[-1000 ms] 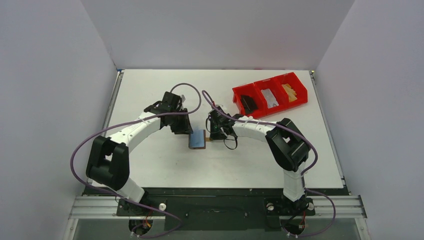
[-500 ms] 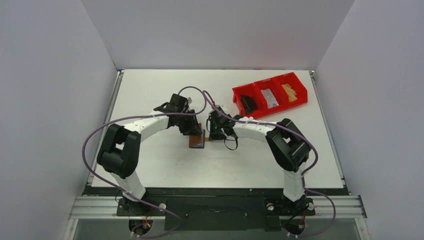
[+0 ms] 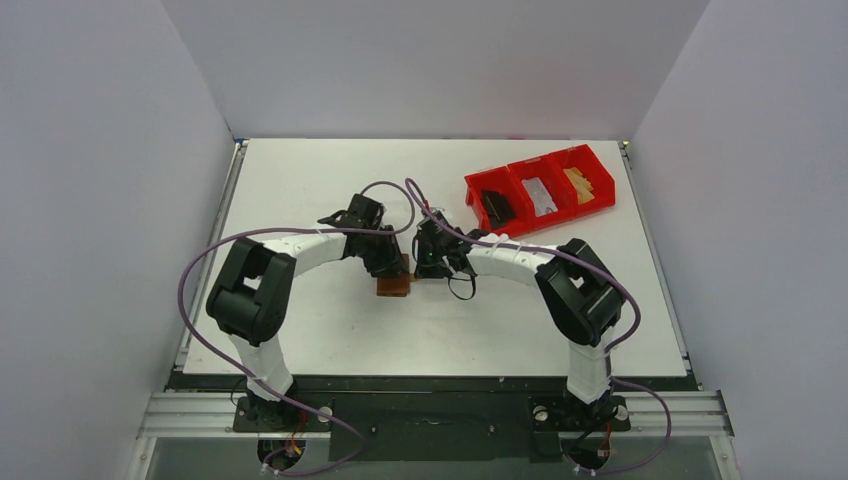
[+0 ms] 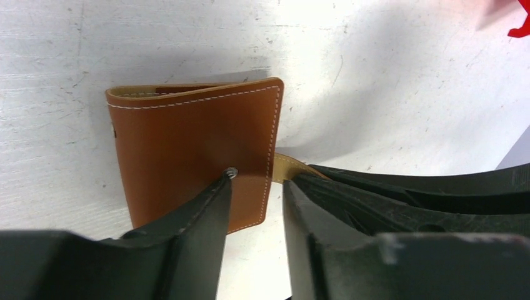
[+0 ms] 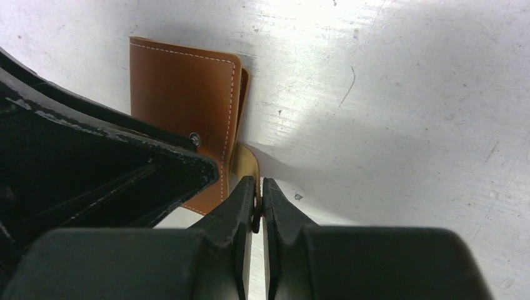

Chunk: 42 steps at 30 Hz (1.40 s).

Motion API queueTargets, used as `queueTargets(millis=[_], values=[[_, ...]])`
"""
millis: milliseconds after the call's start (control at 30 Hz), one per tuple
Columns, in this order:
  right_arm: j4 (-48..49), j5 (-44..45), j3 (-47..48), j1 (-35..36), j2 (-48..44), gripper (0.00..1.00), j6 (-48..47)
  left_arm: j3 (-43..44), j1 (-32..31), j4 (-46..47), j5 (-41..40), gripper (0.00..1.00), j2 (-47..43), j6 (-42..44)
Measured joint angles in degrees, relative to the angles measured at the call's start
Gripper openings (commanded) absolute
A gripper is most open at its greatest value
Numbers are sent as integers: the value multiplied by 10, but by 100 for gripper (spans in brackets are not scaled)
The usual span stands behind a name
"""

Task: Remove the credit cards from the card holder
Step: Close the card holder at the center of the board, then reset both arms

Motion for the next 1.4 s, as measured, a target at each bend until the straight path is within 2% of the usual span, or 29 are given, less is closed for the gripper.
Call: queueTargets(millis=[133, 333, 933, 1200, 1300, 1400], values=[[1, -3, 0, 0, -4, 15, 2, 0, -1, 6, 5, 45, 0, -7], [0, -3, 0, 0, -8, 23, 2, 0, -1, 10, 5, 45, -2, -8], [1, -21, 0, -3, -16, 27, 13, 0, 4, -40, -55, 46, -60, 7], [-2, -29, 8, -5, -39, 43, 15, 2, 15, -63, -62, 47, -93, 20], [-3, -29, 19, -7, -57, 51, 15, 10, 21, -72, -63, 50, -102, 30], [-5, -28, 29, -8, -76, 54, 14, 14, 28, -78, -64, 53, -120, 39]])
